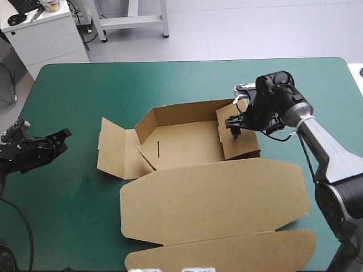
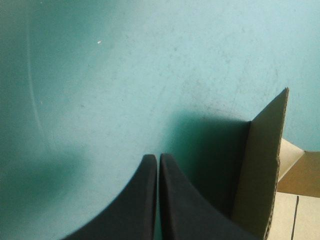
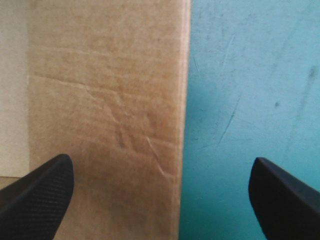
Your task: Fold the box
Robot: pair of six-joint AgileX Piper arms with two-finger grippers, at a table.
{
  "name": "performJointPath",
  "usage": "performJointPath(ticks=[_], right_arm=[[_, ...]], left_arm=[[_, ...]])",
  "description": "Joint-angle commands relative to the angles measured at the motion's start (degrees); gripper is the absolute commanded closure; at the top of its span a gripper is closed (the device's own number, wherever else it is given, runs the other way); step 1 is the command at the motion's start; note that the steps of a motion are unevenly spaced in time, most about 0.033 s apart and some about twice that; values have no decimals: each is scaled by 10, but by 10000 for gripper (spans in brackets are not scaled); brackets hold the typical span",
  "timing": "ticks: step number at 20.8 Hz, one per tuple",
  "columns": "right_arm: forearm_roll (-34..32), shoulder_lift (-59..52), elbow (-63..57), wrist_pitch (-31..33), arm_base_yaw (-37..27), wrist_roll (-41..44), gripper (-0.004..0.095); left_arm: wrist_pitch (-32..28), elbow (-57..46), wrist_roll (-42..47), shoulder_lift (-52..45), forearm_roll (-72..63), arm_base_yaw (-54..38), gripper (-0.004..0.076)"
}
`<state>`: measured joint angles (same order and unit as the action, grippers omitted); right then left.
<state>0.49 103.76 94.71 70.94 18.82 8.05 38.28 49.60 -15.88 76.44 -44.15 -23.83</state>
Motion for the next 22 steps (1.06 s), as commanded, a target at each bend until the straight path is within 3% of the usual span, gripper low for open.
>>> performJointPath(ticks=[1,3,5,6,7,8,9,10,17,22], right_arm=[[16,2,13,-2,-2,-14,31],[31,20,13,6,-2,-14,33],[39,24,14,6,-2,-14,118],[38,24,15,9,-2,-14,234],[38,24,15,9,-2,-14,417],[38,24,15,9,-2,-14,710],[40,24,15,9,-2,-14,875],[41,24,15,9,-2,-16,912],[39,-50,27,9,-2,-31,917],[92,-213,27,9,-2,-74,918]], left_arm=[[-13,14,5,-18,-26,-2,724],[-13,14,5,-18,-26,-2,724],[-13,14,5,-18,-26,-2,724],[-13,14,5,-18,-26,-2,724],[-13,14,5,-18,-26,-2,724],[-5,14,3,-18,-23,-2,724],[-1,14,-5,-18,-22,-1,724],[1,14,-23,-18,-22,-1,724],[-16,14,-31,-18,-20,-1,724],[-13,14,-91,-18,19,-1,724]])
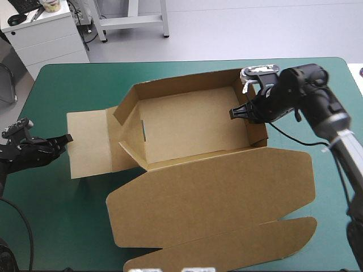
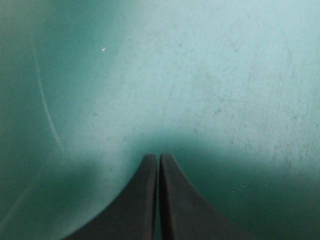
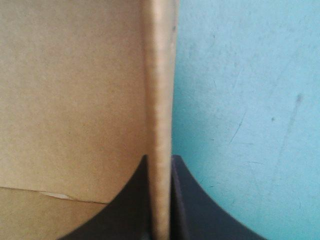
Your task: Fold the box
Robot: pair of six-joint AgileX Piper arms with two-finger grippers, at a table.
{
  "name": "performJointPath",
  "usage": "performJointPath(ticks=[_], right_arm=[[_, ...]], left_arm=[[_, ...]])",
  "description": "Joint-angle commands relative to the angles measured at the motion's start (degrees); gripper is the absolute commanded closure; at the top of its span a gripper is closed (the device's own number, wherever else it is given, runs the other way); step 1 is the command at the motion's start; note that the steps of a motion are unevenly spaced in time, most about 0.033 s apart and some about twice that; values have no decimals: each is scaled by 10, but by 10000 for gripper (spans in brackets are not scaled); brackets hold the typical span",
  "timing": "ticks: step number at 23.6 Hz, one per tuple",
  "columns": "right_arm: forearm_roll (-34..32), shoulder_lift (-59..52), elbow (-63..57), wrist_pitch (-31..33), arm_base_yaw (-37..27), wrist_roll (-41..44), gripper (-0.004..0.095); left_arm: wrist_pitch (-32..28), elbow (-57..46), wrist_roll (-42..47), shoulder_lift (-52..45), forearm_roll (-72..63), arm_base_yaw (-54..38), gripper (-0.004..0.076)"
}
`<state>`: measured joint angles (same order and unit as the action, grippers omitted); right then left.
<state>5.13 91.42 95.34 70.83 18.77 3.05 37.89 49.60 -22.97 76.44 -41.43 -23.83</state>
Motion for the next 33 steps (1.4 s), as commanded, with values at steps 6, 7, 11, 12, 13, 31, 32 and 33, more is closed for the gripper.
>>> performJointPath(ticks=[6,7,11,12,13,31,32,33], right_arm=[[31,-186,20,7,-1,-44,923],[19,-197,20,5,-1,-44,923],[-35,-224,20,9,-1,-25,923],[-35,-224,20,9,-1,-25,923],[-31,-223,20,9,-1,-25,923],[70,-139,19,9,-1,-31,923],[70,-133,19,9,-1,-31,923],[70,-128,19,7,-1,-34,923]], left_arm=[[-8,14,-37,-18,5,-1,724],[-8,14,-37,-18,7,-1,724],[-35,14,14,-18,-10,-38,724],[-35,14,13,-18,-15,-50,724],[-33,14,13,-18,-23,-65,724],[12,14,-95,-17,40,49,204],[12,14,-95,-17,32,56,201],[12,14,-95,-17,21,63,206]])
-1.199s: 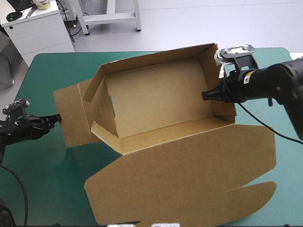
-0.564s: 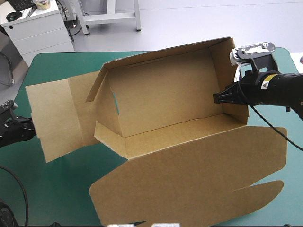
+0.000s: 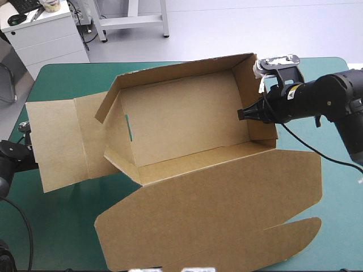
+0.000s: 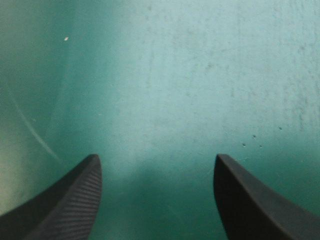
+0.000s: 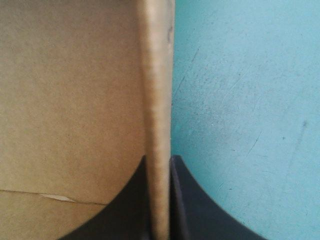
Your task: Fold the box
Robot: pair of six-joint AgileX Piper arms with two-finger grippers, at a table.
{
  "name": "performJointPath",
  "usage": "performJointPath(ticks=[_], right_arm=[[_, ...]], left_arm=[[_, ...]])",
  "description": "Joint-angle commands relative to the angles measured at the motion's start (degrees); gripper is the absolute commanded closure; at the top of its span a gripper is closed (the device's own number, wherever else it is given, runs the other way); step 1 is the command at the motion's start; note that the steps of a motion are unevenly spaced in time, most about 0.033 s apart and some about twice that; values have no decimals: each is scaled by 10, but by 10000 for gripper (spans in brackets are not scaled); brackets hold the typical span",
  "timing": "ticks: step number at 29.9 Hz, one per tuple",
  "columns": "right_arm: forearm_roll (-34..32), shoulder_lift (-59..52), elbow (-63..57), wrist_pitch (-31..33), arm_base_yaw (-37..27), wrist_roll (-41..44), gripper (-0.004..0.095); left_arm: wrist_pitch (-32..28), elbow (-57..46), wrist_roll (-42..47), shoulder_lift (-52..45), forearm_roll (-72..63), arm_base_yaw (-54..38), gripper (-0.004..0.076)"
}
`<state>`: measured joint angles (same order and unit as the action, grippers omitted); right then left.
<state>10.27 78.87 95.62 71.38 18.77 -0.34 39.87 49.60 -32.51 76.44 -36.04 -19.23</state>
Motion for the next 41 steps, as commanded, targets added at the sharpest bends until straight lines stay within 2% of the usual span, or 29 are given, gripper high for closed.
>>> performJointPath(ticks=[1,5,11,17,26,30,41], right_arm=[[18,3,16,-1,-1,-1,923],[18,24,16,-21,-1,-12,923],[12,44,16,-47,-1,-16,923],[2,53,16,-59,-1,-16,923],[-67,72,17,-74,-1,23,923],[-72,74,17,-78,-1,29,923],[-88,77,17,-95,-1,52,923]], left_arm=[[-7,14,1,-17,-42,23,210],[14,14,-11,-17,-117,46,242],[115,14,-184,-17,-290,55,302],[210,14,-266,-17,-406,55,303],[303,14,-310,-17,-486,55,302],[337,20,-314,-17,-517,55,302],[340,68,-293,-18,-522,150,302]])
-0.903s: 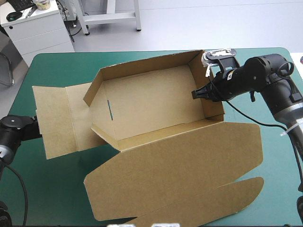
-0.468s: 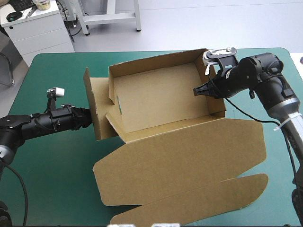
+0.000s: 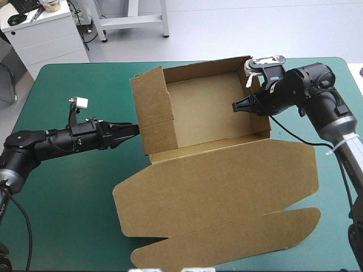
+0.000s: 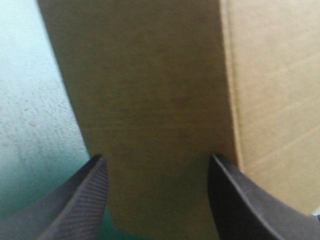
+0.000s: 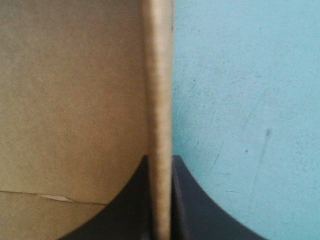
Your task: Fold the box
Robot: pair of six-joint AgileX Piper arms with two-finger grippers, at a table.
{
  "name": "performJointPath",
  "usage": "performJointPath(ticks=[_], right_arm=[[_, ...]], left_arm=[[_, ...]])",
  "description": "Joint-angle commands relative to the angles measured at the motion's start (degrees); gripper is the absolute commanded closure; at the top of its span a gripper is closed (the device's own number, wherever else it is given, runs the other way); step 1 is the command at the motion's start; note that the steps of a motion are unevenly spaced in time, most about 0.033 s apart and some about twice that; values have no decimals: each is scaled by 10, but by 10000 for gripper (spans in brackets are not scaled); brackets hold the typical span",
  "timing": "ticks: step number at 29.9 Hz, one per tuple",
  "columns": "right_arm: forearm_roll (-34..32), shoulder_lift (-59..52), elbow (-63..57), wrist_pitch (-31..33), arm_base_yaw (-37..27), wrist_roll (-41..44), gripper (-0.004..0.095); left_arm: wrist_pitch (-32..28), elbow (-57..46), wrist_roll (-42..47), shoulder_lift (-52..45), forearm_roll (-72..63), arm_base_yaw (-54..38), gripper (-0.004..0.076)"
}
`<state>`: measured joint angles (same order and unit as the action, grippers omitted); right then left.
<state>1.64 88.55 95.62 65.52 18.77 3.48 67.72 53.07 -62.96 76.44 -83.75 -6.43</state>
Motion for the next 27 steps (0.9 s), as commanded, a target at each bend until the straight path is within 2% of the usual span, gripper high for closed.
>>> performJointPath(ticks=[1,7,14,16,21,27], right_arm=[[-2,-20,17,-37,-1,14,923],[-16,-20,17,-37,-1,20,923],[-13,-20,16,-35,1,30,922],[-16,-21,16,-37,11,41,922],[-67,-26,16,-47,68,79,922],[-111,-33,16,-67,124,125,922]], left_arm=[[62,42,16,-18,-46,28,302],[62,90,58,-18,-53,43,303],[62,87,86,-18,-47,43,303],[37,88,105,-18,-21,43,303],[-73,90,141,-28,55,73,302],[-177,140,298,-31,216,147,275]])
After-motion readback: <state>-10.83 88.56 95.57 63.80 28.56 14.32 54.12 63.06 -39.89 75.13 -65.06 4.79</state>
